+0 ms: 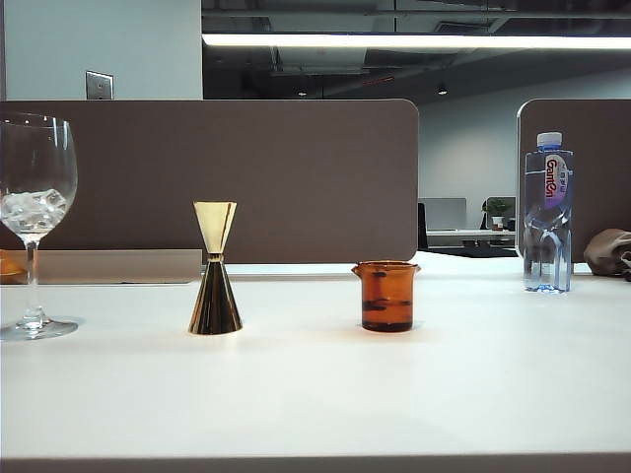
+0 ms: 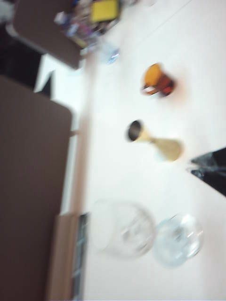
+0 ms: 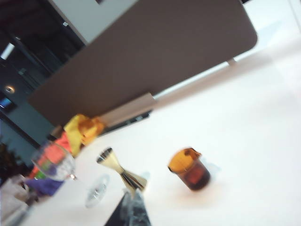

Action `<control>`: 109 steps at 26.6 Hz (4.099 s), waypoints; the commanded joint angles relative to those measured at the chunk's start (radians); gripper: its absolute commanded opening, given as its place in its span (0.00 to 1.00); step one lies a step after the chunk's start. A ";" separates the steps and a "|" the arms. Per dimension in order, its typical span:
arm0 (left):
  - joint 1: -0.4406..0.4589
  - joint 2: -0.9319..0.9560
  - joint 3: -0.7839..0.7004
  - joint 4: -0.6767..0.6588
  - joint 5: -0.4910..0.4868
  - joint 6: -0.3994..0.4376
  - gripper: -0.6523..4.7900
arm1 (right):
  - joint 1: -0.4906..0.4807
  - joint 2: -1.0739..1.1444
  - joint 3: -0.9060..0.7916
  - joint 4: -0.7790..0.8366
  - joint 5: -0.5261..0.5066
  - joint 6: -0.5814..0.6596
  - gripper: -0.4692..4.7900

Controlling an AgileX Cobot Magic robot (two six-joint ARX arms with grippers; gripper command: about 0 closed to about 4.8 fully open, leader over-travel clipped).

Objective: Pick up the small amber measuring cup and pour the water in it into the jigger, then pick up the jigger and pour the water in it into the wine glass.

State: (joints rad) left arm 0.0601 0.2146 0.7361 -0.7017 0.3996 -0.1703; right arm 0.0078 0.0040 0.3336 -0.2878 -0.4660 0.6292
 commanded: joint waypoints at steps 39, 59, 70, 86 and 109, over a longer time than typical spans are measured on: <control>-0.050 0.220 0.203 -0.193 0.101 0.163 0.12 | 0.087 0.811 0.275 0.079 -0.243 -0.225 0.15; -0.091 0.220 0.189 -0.173 0.068 0.174 0.12 | 0.175 0.839 0.028 0.459 -0.115 -0.375 0.15; -0.090 0.219 0.189 -0.173 0.068 0.174 0.12 | 0.176 0.932 -0.032 0.546 -0.025 -0.602 0.15; -0.090 0.219 0.189 -0.173 0.068 0.174 0.12 | 0.201 1.344 -0.030 1.056 -0.033 -0.581 0.28; -0.090 0.219 0.189 -0.173 0.068 0.174 0.12 | 0.250 1.529 0.113 1.077 -0.069 -0.597 0.43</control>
State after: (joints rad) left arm -0.0307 0.4332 0.9218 -0.8867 0.4671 0.0032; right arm 0.2554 1.5337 0.4427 0.7784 -0.5388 0.0353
